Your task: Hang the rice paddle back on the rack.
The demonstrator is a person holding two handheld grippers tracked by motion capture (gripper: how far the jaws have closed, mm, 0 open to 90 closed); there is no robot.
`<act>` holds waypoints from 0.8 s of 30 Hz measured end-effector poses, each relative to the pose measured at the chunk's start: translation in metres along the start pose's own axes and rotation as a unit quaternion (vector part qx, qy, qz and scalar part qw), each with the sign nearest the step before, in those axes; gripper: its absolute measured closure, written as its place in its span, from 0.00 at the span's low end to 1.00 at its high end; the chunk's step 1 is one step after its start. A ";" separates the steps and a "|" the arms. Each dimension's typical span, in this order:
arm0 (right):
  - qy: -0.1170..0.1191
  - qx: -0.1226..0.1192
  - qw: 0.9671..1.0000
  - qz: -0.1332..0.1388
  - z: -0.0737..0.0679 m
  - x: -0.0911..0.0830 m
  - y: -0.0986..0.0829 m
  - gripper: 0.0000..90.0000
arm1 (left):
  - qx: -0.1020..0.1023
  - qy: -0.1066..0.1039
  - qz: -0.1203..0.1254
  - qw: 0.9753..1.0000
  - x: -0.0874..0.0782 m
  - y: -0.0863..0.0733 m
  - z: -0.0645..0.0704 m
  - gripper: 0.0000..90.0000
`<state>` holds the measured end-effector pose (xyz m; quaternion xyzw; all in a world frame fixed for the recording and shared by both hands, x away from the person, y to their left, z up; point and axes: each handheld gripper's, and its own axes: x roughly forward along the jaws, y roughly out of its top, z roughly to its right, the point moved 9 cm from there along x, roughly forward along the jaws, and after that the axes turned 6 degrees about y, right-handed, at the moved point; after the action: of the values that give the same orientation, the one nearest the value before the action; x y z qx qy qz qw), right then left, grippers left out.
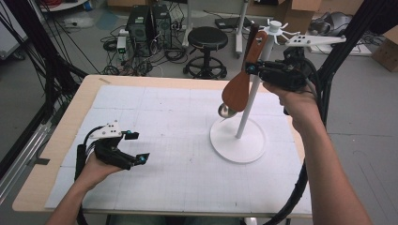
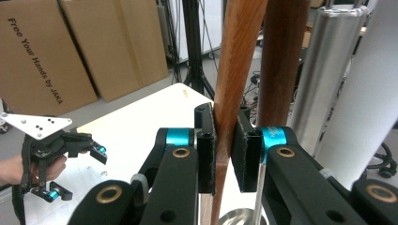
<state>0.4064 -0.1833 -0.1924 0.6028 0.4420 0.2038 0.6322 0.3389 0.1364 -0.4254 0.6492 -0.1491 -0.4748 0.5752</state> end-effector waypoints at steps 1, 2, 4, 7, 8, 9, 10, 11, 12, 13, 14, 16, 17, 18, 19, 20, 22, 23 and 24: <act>-0.001 0.001 1.000 0.000 0.001 0.000 0.000 0.91 | 0.000 0.000 0.000 1.000 0.000 0.000 0.000 0.08; -0.001 0.001 1.000 0.000 0.001 0.000 -0.001 0.91 | 0.000 0.000 0.000 1.000 0.000 0.000 0.000 0.08; -0.003 0.000 1.000 -0.001 0.002 -0.001 -0.002 0.91 | 0.000 0.000 0.000 1.000 0.000 0.000 0.000 0.08; -0.004 0.002 1.000 -0.002 0.002 -0.001 -0.003 0.91 | -0.001 -0.001 -0.001 1.000 0.000 0.000 0.001 0.08; -0.004 0.002 1.000 -0.002 0.002 -0.001 -0.003 0.91 | -0.001 -0.001 -0.001 1.000 0.000 0.000 0.001 0.08; -0.003 0.002 1.000 -0.002 0.002 -0.001 -0.003 0.91 | -0.001 -0.002 -0.001 1.000 0.000 0.000 0.001 0.08; -0.004 0.002 1.000 -0.001 0.003 -0.001 -0.003 0.91 | -0.001 -0.001 0.000 1.000 0.000 0.000 0.000 0.08; -0.003 0.002 1.000 -0.001 0.003 -0.001 -0.004 0.91 | 0.000 -0.001 0.000 1.000 0.000 0.000 0.000 0.08; -0.004 0.002 1.000 -0.002 0.003 -0.001 -0.004 0.91 | -0.001 -0.001 0.000 1.000 0.000 0.000 0.000 0.08; -0.004 0.003 1.000 0.000 0.003 -0.001 -0.004 0.91 | -0.001 -0.001 0.000 1.000 0.000 0.000 0.000 0.08; -0.004 0.002 1.000 0.000 0.003 -0.001 -0.004 0.91 | -0.001 -0.001 0.000 1.000 0.000 0.000 0.000 0.08; -0.003 0.003 1.000 0.002 0.003 -0.001 -0.005 0.90 | 0.000 -0.001 -0.001 1.000 0.000 0.000 0.000 0.08; -0.002 0.002 1.000 0.002 0.003 -0.002 -0.005 0.91 | 0.000 0.000 -0.001 1.000 0.000 0.000 0.000 0.08; -0.002 0.002 1.000 0.002 0.002 -0.002 -0.005 0.91 | -0.001 -0.001 0.000 1.000 0.000 0.000 0.000 0.08; -0.002 0.002 1.000 0.002 0.002 -0.002 -0.005 0.91 | 0.000 0.000 0.000 1.000 0.000 0.000 0.000 0.08; -0.002 0.001 1.000 0.002 0.001 -0.002 -0.005 0.90 | 0.000 0.000 0.000 1.000 0.000 0.000 0.000 0.08; -0.002 -0.001 1.000 0.004 0.001 -0.002 -0.005 0.90 | -0.001 0.000 0.000 1.000 0.000 0.000 0.000 0.08; -0.002 -0.001 1.000 0.005 0.001 -0.003 -0.005 0.90 | -0.001 0.000 0.000 1.000 0.000 0.000 0.000 0.08; -0.002 -0.002 1.000 0.006 0.001 -0.003 -0.005 0.90 | -0.002 0.000 0.000 1.000 0.000 0.000 0.000 0.08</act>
<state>0.4042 -0.1872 -0.1963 0.6049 0.4368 0.2070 0.6328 0.3389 0.1366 -0.4254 0.6484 -0.1481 -0.4750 0.5762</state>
